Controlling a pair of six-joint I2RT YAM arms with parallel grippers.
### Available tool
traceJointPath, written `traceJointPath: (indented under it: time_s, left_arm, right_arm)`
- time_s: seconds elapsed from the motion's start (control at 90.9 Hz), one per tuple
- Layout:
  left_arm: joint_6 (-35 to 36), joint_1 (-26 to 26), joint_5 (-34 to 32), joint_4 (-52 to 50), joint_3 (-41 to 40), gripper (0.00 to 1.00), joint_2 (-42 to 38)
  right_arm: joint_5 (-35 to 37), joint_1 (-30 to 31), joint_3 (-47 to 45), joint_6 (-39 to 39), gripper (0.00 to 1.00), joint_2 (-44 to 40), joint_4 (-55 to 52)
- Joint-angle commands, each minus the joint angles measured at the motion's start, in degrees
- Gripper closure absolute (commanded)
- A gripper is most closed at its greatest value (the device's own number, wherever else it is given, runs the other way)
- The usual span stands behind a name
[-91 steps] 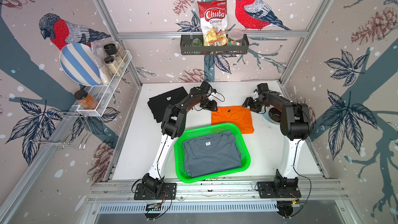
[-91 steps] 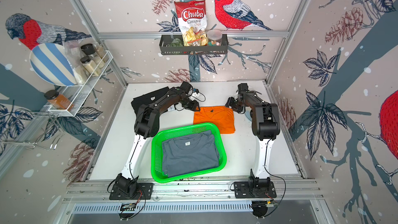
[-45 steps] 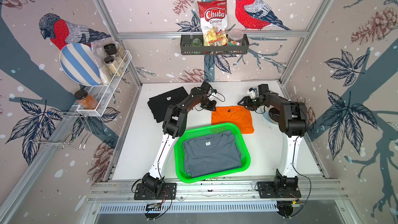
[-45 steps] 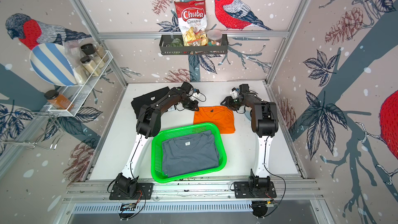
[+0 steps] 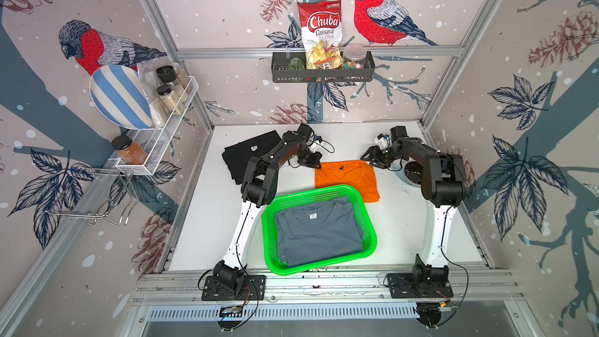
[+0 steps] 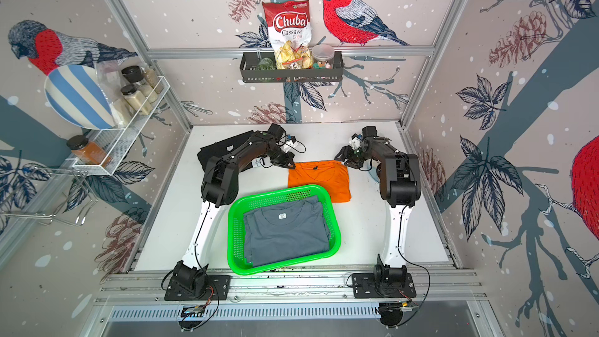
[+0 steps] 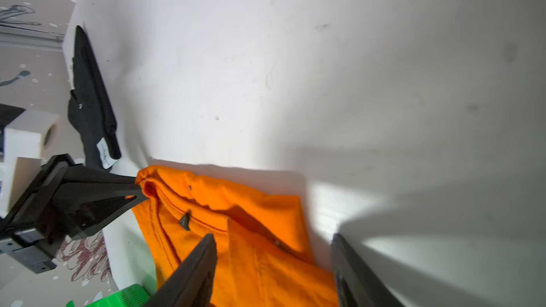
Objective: Put the folded t-shirts into the basket
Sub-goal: Pick up the T-shirt from the center of the board.
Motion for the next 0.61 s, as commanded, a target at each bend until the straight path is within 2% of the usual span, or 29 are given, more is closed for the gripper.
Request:
traceJointPath:
  time_s: [0.0, 0.297, 0.462, 0.594]
  left_arm:
    - [1.97, 0.57, -2.39, -3.37, -0.90, 1.00, -0.73]
    - [3.00, 0.93, -1.82, -3.84, -0.52, 1.00, -0.49]
    - [3.11, 0.94, -1.72, -4.10, -0.34, 1.00, -0.33]
    - [3.11, 0.93, -1.72, -4.17, -0.23, 1.00, -0.39]
  right_arm:
    - [11.32, 0.87, 0.95, -2.97, 0.37, 1.76, -11.07]
    - [12.08, 2.72, 5.51, -5.07, 0.38, 5.53, -16.27]
    - [17.73, 5.66, 10.08, -5.75, 0.40, 7.34, -19.47]
    - [20.68, 7.36, 14.32, -5.73, 0.46, 9.61, -22.29]
